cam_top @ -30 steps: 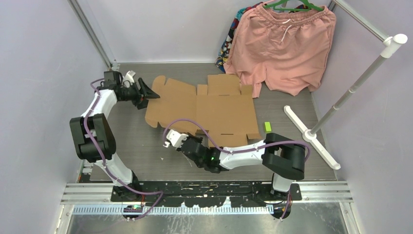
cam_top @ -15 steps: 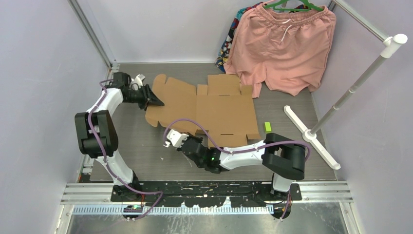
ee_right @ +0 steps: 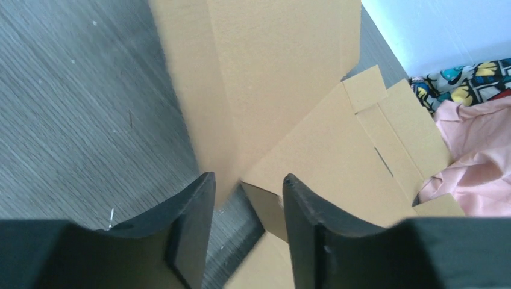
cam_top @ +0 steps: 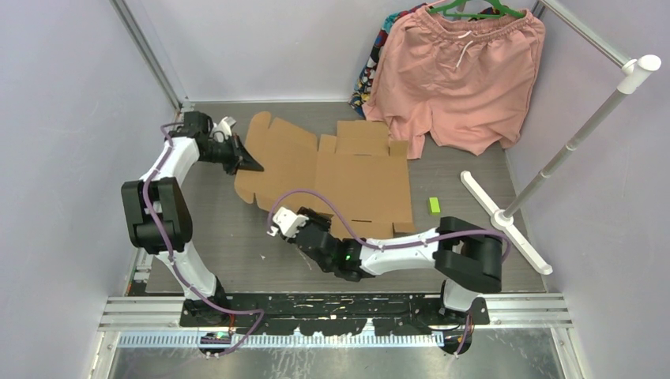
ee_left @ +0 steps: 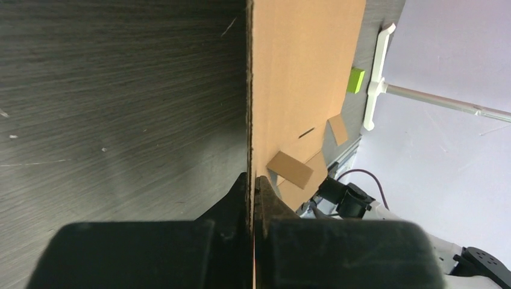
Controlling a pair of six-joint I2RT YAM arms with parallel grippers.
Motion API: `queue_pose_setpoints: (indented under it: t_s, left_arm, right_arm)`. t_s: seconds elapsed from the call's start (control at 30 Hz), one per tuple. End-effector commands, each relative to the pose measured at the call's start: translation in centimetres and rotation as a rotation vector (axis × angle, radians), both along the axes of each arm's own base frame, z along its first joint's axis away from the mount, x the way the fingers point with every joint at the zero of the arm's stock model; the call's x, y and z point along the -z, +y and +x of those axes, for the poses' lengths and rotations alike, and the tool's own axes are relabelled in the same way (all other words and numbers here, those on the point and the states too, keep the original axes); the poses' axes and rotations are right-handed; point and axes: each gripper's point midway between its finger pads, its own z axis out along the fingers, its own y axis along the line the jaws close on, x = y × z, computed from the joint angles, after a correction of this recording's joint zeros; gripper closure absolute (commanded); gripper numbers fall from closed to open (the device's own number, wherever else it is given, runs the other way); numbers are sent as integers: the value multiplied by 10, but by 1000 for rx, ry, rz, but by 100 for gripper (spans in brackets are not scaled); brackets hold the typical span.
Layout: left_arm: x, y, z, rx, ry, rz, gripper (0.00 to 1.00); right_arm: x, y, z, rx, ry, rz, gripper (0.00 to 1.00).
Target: Fold the paper box
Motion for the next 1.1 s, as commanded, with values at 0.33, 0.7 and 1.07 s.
queue_pose_setpoints:
  t_s: [0.33, 0.7, 1.07]
  left_arm:
    - [-81, 31, 7, 36, -177, 277, 100]
    - [-104, 57, -7, 52, -162, 625, 100]
    - [-108, 27, -15, 205, -246, 780, 100]
  right_arm:
    - [-151, -67, 2, 138, 97, 489, 24]
    - [-129, -138, 53, 377, 232, 486, 22]
    - [-84, -174, 96, 539, 429, 436, 22]
